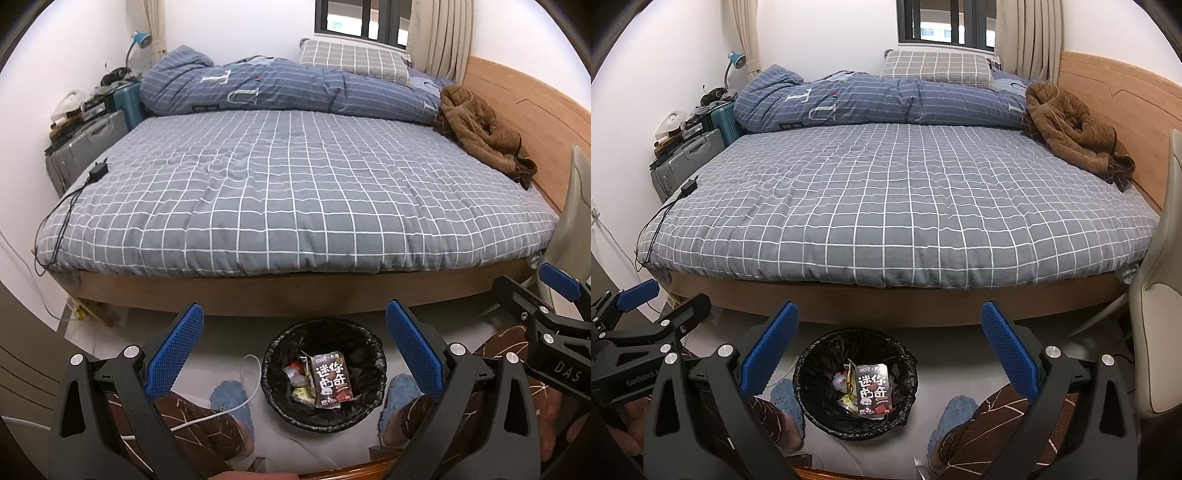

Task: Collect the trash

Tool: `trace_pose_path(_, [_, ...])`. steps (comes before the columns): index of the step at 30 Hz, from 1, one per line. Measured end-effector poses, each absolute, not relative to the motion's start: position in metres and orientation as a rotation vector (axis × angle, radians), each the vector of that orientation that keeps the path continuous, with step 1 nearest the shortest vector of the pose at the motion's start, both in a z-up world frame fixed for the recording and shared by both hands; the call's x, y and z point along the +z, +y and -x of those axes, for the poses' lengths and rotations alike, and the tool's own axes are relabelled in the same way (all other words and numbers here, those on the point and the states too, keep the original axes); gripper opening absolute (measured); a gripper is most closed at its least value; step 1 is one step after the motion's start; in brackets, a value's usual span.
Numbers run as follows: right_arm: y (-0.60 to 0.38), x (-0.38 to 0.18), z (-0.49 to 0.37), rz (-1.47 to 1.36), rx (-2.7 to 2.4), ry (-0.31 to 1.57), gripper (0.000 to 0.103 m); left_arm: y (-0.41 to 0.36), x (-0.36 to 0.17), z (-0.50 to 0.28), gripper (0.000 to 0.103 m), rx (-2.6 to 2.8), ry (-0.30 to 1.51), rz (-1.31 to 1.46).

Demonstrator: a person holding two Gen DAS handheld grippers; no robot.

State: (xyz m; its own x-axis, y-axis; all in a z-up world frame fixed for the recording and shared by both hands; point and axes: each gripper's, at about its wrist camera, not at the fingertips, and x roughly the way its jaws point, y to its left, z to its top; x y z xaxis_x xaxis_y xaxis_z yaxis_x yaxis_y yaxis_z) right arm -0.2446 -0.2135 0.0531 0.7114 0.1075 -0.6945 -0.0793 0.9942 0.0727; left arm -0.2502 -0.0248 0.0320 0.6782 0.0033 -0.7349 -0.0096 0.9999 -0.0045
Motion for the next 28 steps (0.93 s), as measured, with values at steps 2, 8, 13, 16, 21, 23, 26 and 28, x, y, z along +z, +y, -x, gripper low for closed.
trace_pose_path(2, [-0.2132, 0.0526, 0.2446, -0.036, 0.103, 0.772, 0.095, -0.0248, 0.0311, 0.2502, 0.097, 0.008, 0.829, 0.009])
trace_pose_path(8, [-0.2128, 0.0526, 0.2446, -0.038, 0.103, 0.772, 0.095, -0.0255, 0.0295, 0.2500, 0.097, 0.002, 0.834, 0.011])
trace_pose_path(13, [-0.2118, 0.0523, 0.2446, -0.037, 0.104, 0.772, 0.095, -0.0255, 0.0292, 0.2493, 0.097, 0.009, 0.831, 0.010])
trace_pose_path(16, [-0.2090, 0.0513, 0.2450, -0.034, 0.110, 0.771, 0.095, -0.0256, 0.0292, 0.2499, 0.097, 0.008, 0.827, 0.006])
trace_pose_path(21, [-0.2053, 0.0505, 0.2451, -0.030, 0.119, 0.770, 0.095, -0.0245, 0.0280, 0.2494, 0.097, 0.013, 0.836, 0.008])
trace_pose_path(23, [-0.2048, 0.0503, 0.2454, -0.029, 0.119, 0.770, 0.095, -0.0238, 0.0270, 0.2486, 0.097, 0.017, 0.841, 0.008])
trace_pose_path(26, [-0.2046, 0.0504, 0.2454, -0.030, 0.117, 0.769, 0.095, -0.0222, 0.0262, 0.2480, 0.097, 0.015, 0.845, 0.012])
trace_pose_path(28, [-0.2040, 0.0500, 0.2456, -0.031, 0.116, 0.770, 0.095, -0.0219, 0.0257, 0.2484, 0.097, 0.013, 0.845, 0.014])
